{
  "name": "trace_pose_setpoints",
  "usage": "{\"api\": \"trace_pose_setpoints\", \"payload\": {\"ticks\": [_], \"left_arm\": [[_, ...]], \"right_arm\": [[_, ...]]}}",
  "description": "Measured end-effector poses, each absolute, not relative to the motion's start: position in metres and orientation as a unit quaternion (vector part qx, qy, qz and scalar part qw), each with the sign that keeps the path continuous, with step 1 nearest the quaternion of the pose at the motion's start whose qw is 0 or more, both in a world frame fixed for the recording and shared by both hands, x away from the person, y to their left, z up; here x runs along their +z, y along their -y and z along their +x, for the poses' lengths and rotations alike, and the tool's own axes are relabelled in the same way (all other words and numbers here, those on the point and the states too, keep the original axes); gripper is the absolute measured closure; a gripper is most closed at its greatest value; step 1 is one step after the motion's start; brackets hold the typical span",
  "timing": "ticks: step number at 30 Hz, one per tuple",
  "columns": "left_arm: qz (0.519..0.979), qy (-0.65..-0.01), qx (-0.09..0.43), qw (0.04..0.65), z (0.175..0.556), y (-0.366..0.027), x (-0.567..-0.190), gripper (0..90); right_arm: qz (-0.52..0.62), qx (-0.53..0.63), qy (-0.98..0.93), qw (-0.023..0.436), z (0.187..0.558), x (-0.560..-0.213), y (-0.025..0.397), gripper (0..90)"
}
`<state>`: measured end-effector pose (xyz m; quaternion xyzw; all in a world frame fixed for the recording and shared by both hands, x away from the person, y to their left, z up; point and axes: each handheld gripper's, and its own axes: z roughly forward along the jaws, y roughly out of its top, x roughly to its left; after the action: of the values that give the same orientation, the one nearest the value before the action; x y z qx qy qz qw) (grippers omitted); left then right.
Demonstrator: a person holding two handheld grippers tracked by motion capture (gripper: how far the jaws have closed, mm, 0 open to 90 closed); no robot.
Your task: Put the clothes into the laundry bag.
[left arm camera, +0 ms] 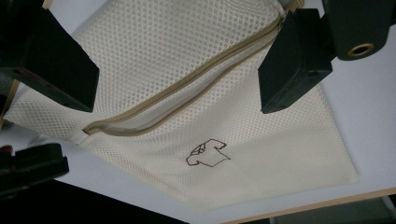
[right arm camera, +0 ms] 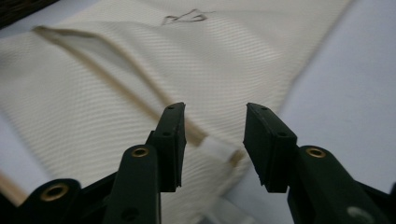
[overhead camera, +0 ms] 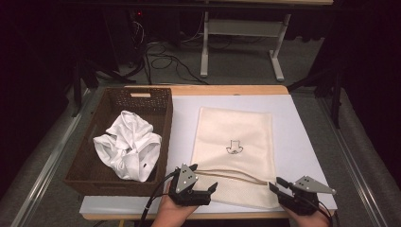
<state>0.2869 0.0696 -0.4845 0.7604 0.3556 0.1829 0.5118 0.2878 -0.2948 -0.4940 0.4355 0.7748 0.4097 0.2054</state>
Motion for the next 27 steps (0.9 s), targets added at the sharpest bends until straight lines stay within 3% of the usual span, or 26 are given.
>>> {"api": "trace_pose_setpoints", "payload": {"ticks": [5,14,22,26,27], "left_arm": [[0.758,-0.354,0.188,0.514,0.278,-0.073,-0.486,13.2],[0.758,-0.375,0.188,0.499,0.259,-0.088,-0.491,14.2],[0.755,-0.390,0.190,0.491,0.256,-0.094,-0.494,15.3],[0.754,-0.398,0.182,0.489,0.258,-0.094,-0.497,15.3],[0.758,-0.395,0.182,0.486,0.259,-0.092,-0.497,15.4]], "right_arm": [[0.469,0.403,-0.750,0.234,0.321,-0.495,0.309,51.0],[0.493,0.371,-0.747,0.248,0.392,-0.499,0.297,50.9],[0.521,0.353,-0.749,0.210,0.433,-0.511,0.298,54.8],[0.521,0.342,-0.754,0.209,0.439,-0.512,0.294,68.8],[0.516,0.337,-0.759,0.209,0.439,-0.512,0.294,82.5]]}}
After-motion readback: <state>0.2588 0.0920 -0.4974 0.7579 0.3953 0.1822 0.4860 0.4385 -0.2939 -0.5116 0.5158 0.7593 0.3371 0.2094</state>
